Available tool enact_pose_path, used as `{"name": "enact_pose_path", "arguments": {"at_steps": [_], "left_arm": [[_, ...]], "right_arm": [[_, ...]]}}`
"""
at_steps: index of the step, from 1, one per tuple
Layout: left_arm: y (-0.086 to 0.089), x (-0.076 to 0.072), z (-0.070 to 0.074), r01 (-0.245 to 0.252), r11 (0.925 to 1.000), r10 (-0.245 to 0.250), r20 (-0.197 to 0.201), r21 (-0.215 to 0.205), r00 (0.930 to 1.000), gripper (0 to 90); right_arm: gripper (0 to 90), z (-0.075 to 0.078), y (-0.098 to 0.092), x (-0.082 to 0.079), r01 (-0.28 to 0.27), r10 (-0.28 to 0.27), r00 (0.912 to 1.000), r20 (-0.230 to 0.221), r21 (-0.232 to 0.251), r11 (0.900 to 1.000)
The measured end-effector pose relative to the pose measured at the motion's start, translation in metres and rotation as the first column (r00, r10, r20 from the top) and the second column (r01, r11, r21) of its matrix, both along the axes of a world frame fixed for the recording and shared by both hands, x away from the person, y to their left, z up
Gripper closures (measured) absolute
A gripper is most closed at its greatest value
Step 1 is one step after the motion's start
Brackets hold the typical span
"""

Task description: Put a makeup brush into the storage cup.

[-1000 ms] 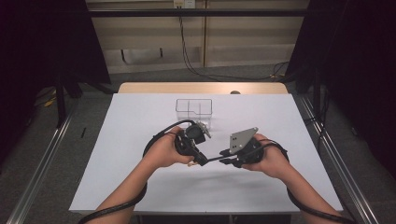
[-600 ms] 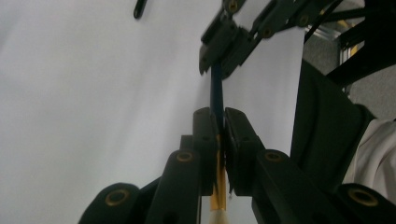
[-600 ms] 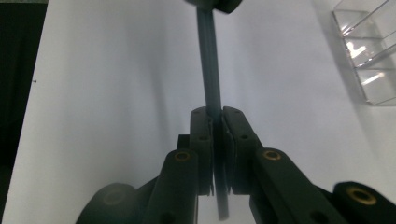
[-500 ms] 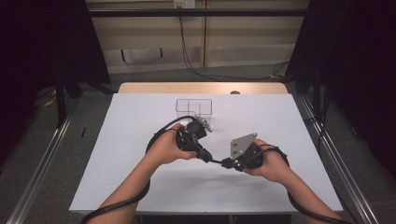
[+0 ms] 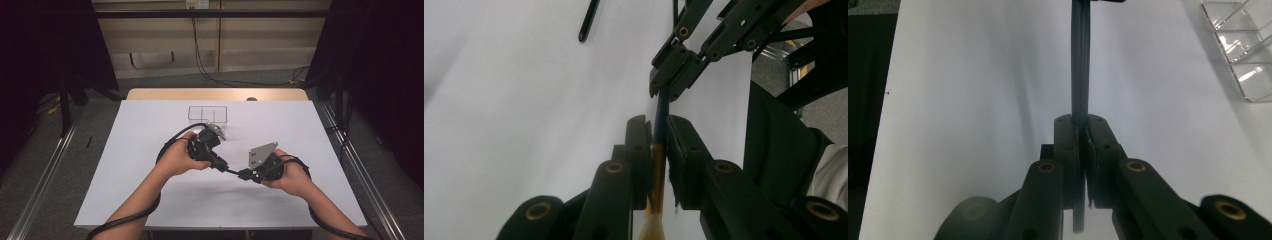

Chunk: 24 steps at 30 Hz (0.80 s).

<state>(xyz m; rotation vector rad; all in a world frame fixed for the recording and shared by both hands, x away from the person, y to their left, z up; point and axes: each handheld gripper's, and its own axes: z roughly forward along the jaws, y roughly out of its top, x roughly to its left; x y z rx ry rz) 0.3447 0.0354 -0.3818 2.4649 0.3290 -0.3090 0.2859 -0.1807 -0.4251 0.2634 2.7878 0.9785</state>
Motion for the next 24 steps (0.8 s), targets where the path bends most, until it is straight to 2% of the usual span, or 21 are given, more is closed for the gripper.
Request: {"name": "enact_pose_path", "arguments": {"at_steps": [9,12,14,20,24], "left_arm": [[0.009,-0.001,-0.004,-0.022,0.9986,0.023,0.029,-0.047,0.9993,66.2],[0.012,-0.001,-0.004,-0.022,0.997,0.026,0.048,-0.074,0.9985,57.9],[0.014,-0.001,-0.005,-0.029,0.9941,0.036,0.059,-0.105,0.9976,52.3],[0.024,-0.004,-0.005,-0.054,0.9852,0.071,0.104,-0.163,0.992,37.4],[0.03,-0.006,-0.008,-0.069,0.9801,0.09,0.104,-0.186,0.9905,31.2]], "right_arm": [[85.3,-0.001,-0.008,0.0,0.038,-0.037,0.9992,-0.014,0.011,0.999],[85.3,-0.001,-0.01,0.001,0.044,-0.043,0.999,-0.01,0.01,0.999],[85.3,-0.002,-0.011,0.001,0.054,-0.053,0.9984,-0.018,0.009,0.999],[85.3,0.0,-0.013,0.001,0.075,-0.075,0.9969,-0.025,0.021,0.997],[85.3,0.0,-0.015,0.001,0.087,-0.086,0.9958,-0.031,0.033,0.996]]}}
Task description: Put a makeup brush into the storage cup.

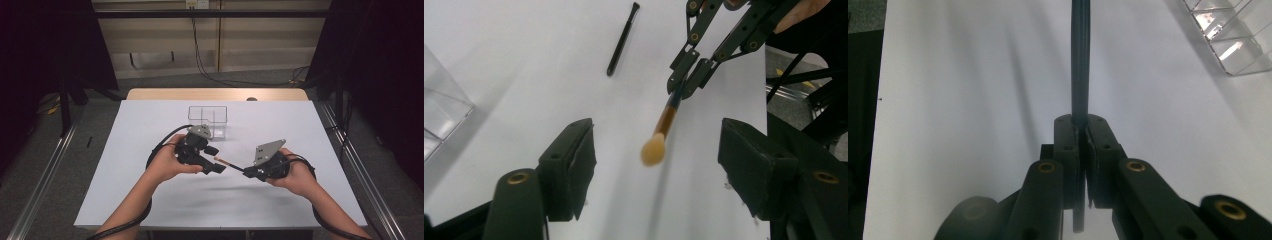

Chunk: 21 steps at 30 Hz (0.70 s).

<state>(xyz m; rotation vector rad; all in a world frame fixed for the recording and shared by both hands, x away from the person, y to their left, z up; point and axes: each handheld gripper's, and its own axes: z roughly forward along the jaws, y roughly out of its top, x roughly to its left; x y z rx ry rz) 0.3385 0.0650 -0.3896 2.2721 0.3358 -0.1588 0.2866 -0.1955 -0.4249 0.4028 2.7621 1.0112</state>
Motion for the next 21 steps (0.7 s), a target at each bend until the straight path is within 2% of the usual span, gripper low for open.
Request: {"name": "enact_pose_path", "arguments": {"at_steps": [3,6,11,18,21], "left_arm": [[0.003,0.0,-0.005,-0.004,1.0,0.004,0.005,0.0,1.0,30.5],[0.006,-0.001,-0.008,-0.019,0.9996,0.02,0.018,-0.02,0.9996,25.4],[0.012,-0.003,-0.008,-0.044,0.9974,0.044,0.002,-0.057,0.999,18.8],[0.019,-0.006,-0.013,-0.089,0.9909,0.089,0.003,-0.101,0.996,13.0],[0.021,-0.007,-0.014,-0.092,0.9885,0.096,0.021,-0.12,0.9952,12.0]], "right_arm": [[85.3,-0.002,0.0,0.0,0.005,-0.005,1.0,-0.004,0.006,1.0],[85.3,-0.004,0.001,0.0,0.013,-0.013,0.9999,-0.01,0.005,1.0],[85.3,-0.007,-0.001,0.001,0.031,-0.03,0.9993,-0.024,0.025,0.999],[85.3,-0.005,0.001,-0.001,0.042,-0.041,0.9989,-0.022,0.056,0.998],[85.3,-0.004,0.001,-0.001,0.05,-0.048,0.9986,-0.023,0.064,0.997]]}}
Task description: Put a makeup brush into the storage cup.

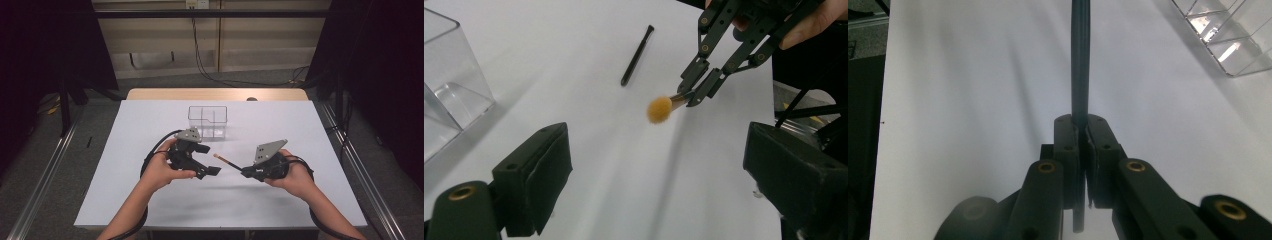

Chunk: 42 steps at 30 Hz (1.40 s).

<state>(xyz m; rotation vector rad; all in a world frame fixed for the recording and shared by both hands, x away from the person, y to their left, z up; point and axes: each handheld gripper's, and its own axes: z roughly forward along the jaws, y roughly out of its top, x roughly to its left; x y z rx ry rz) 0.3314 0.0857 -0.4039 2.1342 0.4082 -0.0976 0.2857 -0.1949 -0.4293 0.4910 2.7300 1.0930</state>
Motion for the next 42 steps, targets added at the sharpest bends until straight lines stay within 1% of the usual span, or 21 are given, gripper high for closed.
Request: {"name": "enact_pose_path", "arguments": {"at_steps": [2,4,7,11,13,15,18,20,21,23,24,26,30,33,34,35,36,37,38,39,42], "left_arm": [[0.0,-0.001,-0.001,0.002,1.0,-0.002,-0.004,-0.008,1.0,10.5],[0.001,0.0,-0.001,-0.007,0.9999,0.007,0.01,-0.012,0.9999,9.0],[0.003,0.001,-0.003,-0.022,0.9991,0.022,0.002,-0.036,0.9998,7.6],[0.006,0.0,-0.005,-0.036,0.9984,0.036,0.01,-0.043,0.9993,6.6],[0.008,-0.001,-0.006,-0.042,0.9972,0.043,0.011,-0.062,0.999,6.4],[0.01,-0.001,-0.007,-0.052,0.9966,0.053,0.014,-0.064,0.9985,6.2],[0.012,-0.003,-0.007,-0.056,0.9945,0.058,0.014,-0.089,0.9982,5.9],[0.014,-0.003,-0.008,-0.062,0.9937,0.064,0.025,-0.094,0.9976,5.9],[0.015,-0.004,-0.008,-0.064,0.9925,0.066,0.02,-0.104,0.9976,6.0],[0.017,-0.004,-0.009,-0.07,0.9913,0.073,0.021,-0.112,0.9971,5.9],[0.018,-0.004,-0.009,-0.076,0.9902,0.079,0.019,-0.117,0.9967,5.9],[0.019,-0.005,-0.01,-0.084,0.9864,0.087,0.015,-0.141,0.9961,6.0],[0.019,-0.006,-0.01,-0.093,0.9816,0.098,0.02,-0.167,0.995,5.9],[0.018,-0.006,-0.011,-0.099,0.9788,0.104,0.018,-0.179,0.9944,5.9],[0.017,-0.006,-0.011,-0.101,0.9774,0.108,0.024,-0.185,0.9939,6.0],[0.017,-0.006,-0.011,-0.102,0.9761,0.108,0.023,-0.192,0.9939,5.9],[0.016,-0.006,-0.011,-0.104,0.9738,0.11,0.02,-0.202,0.9937,5.9],[0.016,-0.006,-0.012,-0.105,0.9732,0.112,0.022,-0.205,0.9935,5.9],[0.015,-0.006,-0.012,-0.108,0.9721,0.115,0.025,-0.209,0.993,5.9],[0.014,-0.006,-0.013,-0.109,0.9701,0.116,0.016,-0.217,0.9932,5.9],[0.012,-0.006,-0.014,-0.111,0.9684,0.118,0.018,-0.223,0.9929,5.9]], "right_arm": [[85.3,0.0,0.0,0.0,0.006,-0.006,1.0,-0.002,0.002,1.0],[85.3,-0.001,0.0,0.0,0.009,-0.009,1.0,-0.003,0.001,1.0],[85.3,-0.001,-0.002,0.001,0.02,-0.02,0.9998,-0.003,0.009,1.0],[85.3,-0.003,-0.005,-0.001,0.044,-0.043,0.999,-0.015,0.046,0.998],[85.2,-0.005,-0.005,-0.002,0.053,-0.052,0.9984,-0.019,0.059,0.997],[85.2,-0.005,-0.005,-0.002,0.058,-0.056,0.9981,-0.023,0.075,0.995],[85.2,-0.005,-0.003,-0.001,0.065,-0.063,0.9976,-0.028,0.095,0.993],[85.2,-0.005,-0.001,0.001,0.066,-0.063,0.9975,-0.03,0.111,0.992],[85.2,-0.004,0.0,0.001,0.067,-0.064,0.9976,-0.027,0.117,0.991],[85.2,-0.004,0.001,0.002,0.07,-0.067,0.9973,-0.03,0.145,0.987],[85.2,-0.005,0.002,0.003,0.073,-0.069,0.9972,-0.026,0.15,0.986],[85.2,-0.006,0.003,0.004,0.08,-0.075,0.9965,-0.037,0.174,0.981],[85.2,-0.008,0.006,0.005,0.088,-0.082,0.9959,-0.037,0.196,0.977],[85.2,-0.008,0.005,0.006,0.107,-0.1,0.9941,-0.042,0.223,0.969],[85.2,-0.008,0.004,0.006,0.113,-0.105,0.9933,-0.048,0.232,0.966],[85.2,-0.007,0.004,0.006,0.12,-0.113,0.9926,-0.044,0.24,0.963],[85.2,-0.007,0.003,0.006,0.126,-0.12,0.9919,-0.043,0.253,0.959],[85.2,-0.006,0.003,0.005,0.134,-0.126,0.9909,-0.047,0.262,0.956],[85.2,-0.006,0.003,0.006,0.138,-0.131,0.9904,-0.045,0.267,0.954],[85.2,-0.006,0.002,0.006,0.143,-0.135,0.9897,-0.048,0.272,0.952],[85.2,-0.005,0.002,0.006,0.154,-0.145,0.988,-0.053,0.291,0.944]]}}
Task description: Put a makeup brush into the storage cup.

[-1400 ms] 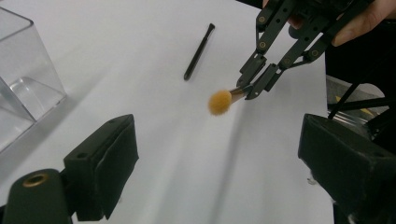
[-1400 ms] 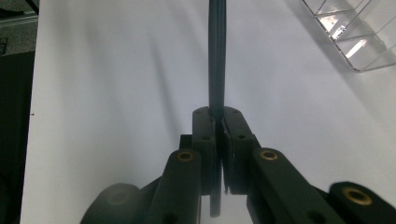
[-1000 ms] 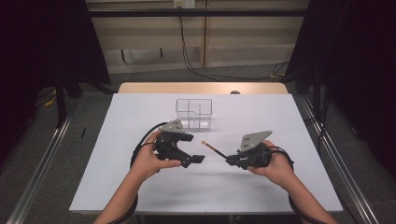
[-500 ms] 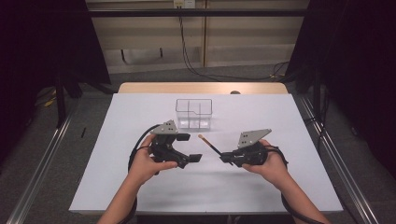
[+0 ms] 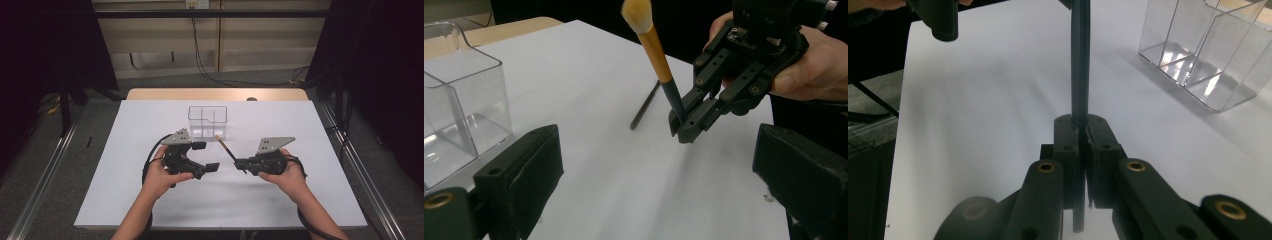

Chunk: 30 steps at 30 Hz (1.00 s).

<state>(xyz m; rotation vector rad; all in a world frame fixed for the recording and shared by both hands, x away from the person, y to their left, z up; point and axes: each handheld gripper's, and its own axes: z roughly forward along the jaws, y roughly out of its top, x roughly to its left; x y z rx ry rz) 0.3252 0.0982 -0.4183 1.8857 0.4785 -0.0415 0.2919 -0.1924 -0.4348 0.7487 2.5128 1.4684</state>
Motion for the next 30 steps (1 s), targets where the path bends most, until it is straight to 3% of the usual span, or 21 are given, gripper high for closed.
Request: {"name": "enact_pose_path", "arguments": {"at_steps": [7,19,26,30], "left_arm": [[-0.004,0.001,-0.003,0.002,0.9999,-0.002,-0.001,-0.01,1.0,6.2],[-0.004,0.003,-0.003,-0.013,0.9982,0.014,0.017,-0.058,0.9998,8.5],[-0.004,0.004,-0.004,-0.013,0.9979,0.014,0.02,-0.063,0.9997,16.2],[-0.003,0.006,-0.004,-0.036,0.9948,0.037,0.014,-0.095,0.9992,22.9]], "right_arm": [[85.2,-0.001,0.001,0.0,0.019,-0.019,0.9998,0.005,0.037,0.999],[85.2,-0.005,0.009,-0.002,0.038,-0.038,0.9993,-0.004,0.062,0.997],[85.2,0.0,0.014,-0.001,0.038,-0.038,0.9993,0.004,0.082,0.996],[85.2,-0.002,0.018,0.0,0.041,-0.041,0.9992,0.002,0.081,0.996]]}}
